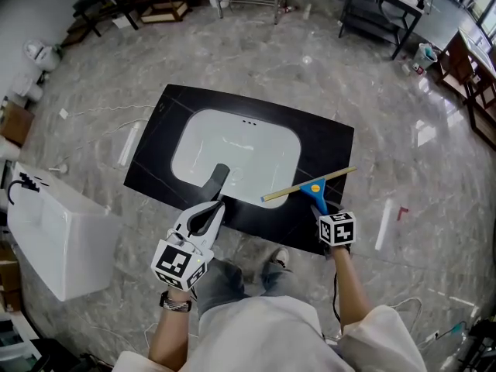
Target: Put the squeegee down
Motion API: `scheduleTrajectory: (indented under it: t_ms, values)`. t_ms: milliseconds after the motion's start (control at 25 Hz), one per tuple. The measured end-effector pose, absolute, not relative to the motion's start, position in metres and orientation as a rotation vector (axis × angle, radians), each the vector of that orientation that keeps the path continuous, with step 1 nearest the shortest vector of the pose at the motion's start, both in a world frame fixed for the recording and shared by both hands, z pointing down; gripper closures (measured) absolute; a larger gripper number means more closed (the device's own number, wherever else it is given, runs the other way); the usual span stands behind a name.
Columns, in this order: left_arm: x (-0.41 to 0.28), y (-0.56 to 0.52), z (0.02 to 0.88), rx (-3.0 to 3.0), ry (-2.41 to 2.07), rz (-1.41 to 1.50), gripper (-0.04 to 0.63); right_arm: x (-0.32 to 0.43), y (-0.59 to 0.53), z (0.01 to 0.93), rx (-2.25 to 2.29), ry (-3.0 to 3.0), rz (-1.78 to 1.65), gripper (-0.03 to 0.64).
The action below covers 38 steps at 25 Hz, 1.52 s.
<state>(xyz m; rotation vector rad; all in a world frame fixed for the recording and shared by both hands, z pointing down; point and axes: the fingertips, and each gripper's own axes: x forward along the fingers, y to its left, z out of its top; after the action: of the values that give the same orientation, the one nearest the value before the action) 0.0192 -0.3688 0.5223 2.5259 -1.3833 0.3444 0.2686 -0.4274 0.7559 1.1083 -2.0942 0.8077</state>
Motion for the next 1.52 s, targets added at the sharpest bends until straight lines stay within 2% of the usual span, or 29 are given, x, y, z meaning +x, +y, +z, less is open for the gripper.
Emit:
scheduleTrajectory:
  t_ms: [760, 1040, 1200, 1520]
  values:
    - [0.014, -0.356, 0.538, 2.479, -1.399, 0.369, 0.589, 0.266, -0.422, 0.764, 1.104, -1.995, 0.648, 0.472]
    - [0.013, -0.350, 0.536, 2.446, -1.434, 0.365, 0.589, 0.263, -0.418, 0.762, 1.098, -2.024, 0.613, 0.399]
    - [0.013, -0.342, 0.537, 2.438, -1.436, 0.371, 0.589, 0.266, -0.415, 0.763, 1.117, -2.037, 0.600, 0.310]
    - [0.027, -0.332, 0.536, 2.453, -1.396, 0.358, 0.589, 0.282, -0.404, 0.763, 1.124, -2.073, 0.676, 0.276]
